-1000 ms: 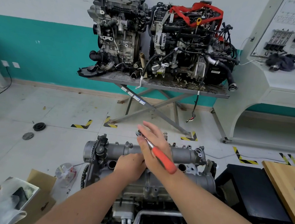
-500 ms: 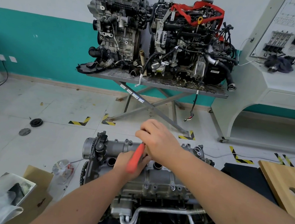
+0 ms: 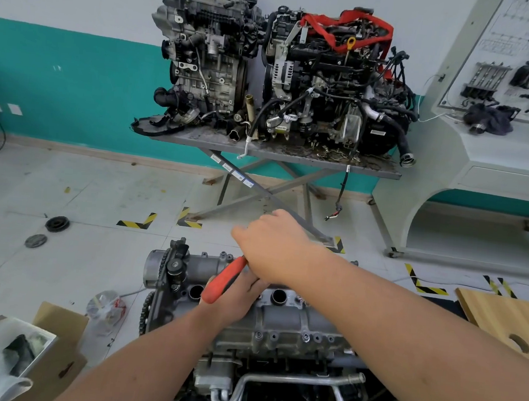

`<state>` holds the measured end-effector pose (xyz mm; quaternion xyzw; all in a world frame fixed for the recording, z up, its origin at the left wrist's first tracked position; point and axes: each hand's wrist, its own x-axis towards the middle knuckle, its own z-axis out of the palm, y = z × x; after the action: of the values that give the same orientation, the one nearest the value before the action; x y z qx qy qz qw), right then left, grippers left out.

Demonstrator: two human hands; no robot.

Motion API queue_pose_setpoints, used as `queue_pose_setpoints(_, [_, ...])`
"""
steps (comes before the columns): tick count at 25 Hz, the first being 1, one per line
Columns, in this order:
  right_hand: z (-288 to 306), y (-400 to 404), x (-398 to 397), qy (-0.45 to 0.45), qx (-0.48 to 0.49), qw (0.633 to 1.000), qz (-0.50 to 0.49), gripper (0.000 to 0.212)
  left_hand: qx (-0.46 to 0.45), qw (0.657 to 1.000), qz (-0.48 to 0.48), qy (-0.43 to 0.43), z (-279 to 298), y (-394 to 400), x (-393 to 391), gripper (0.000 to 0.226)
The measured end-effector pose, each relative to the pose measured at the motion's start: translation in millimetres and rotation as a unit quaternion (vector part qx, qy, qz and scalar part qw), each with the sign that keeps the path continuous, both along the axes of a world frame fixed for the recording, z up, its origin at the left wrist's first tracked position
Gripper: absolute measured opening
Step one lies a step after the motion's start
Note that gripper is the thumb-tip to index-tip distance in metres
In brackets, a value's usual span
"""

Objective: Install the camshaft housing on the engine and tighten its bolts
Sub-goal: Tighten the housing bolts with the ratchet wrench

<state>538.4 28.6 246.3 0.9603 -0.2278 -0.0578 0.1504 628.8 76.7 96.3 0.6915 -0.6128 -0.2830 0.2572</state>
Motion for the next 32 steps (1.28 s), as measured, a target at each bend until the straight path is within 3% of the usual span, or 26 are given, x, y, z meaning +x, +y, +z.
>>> queue_pose_setpoints(5, [6, -1, 6, 0.021, 0.024, 0.999, -0.024, 0.015, -0.009, 1.000, 0.000, -0.030, -6, -1, 4, 0.033])
queue_pose_setpoints(8, [4, -3, 5, -0.033, 0.067, 0.993, -0.091, 0.013, 0.017, 0.987, 0.019, -0.161, -7, -4, 4, 0.042])
queue_pose_setpoints(10, [4, -7, 4, -0.066, 0.114, 0.978, -0.161, 0.019, 0.023, 0.985, 0.020, -0.171, -8, -5, 4, 0.044])
queue_pose_setpoints(13, [1, -11, 6, -0.128, 0.277, 0.919, -0.250, 0.033, 0.030, 0.985, 0.016, -0.171, -10, -5, 4, 0.045])
queue_pose_setpoints(18, [3, -14, 4, -0.273, 0.427, 0.805, -0.308, 0.018, 0.024, 0.987, 0.032, -0.152, -10, -6, 4, 0.047])
queue_pose_setpoints(27, [-9, -19, 3, -0.349, 0.474, 0.735, -0.337, 0.014, 0.021, 0.988, 0.019, -0.155, -8, -6, 4, 0.046])
queue_pose_setpoints(28, [-11, -20, 4, -0.374, 0.500, 0.698, -0.351, 0.012, 0.020, 0.987, 0.017, -0.156, -9, -6, 5, 0.046])
queue_pose_setpoints(29, [-14, -20, 5, -0.414, 0.548, 0.628, -0.367, 0.009, 0.018, 0.987, 0.015, -0.160, -9, -7, 5, 0.046])
queue_pose_setpoints(31, [-20, -19, 3, -0.502, 0.644, 0.436, -0.379, 0.010, 0.019, 0.986, 0.008, -0.168, -10, -7, 6, 0.046])
queue_pose_setpoints(32, [-24, -17, 1, -0.531, 0.669, 0.364, -0.370, 0.015, 0.018, 0.985, 0.004, -0.172, -10, -7, 5, 0.046])
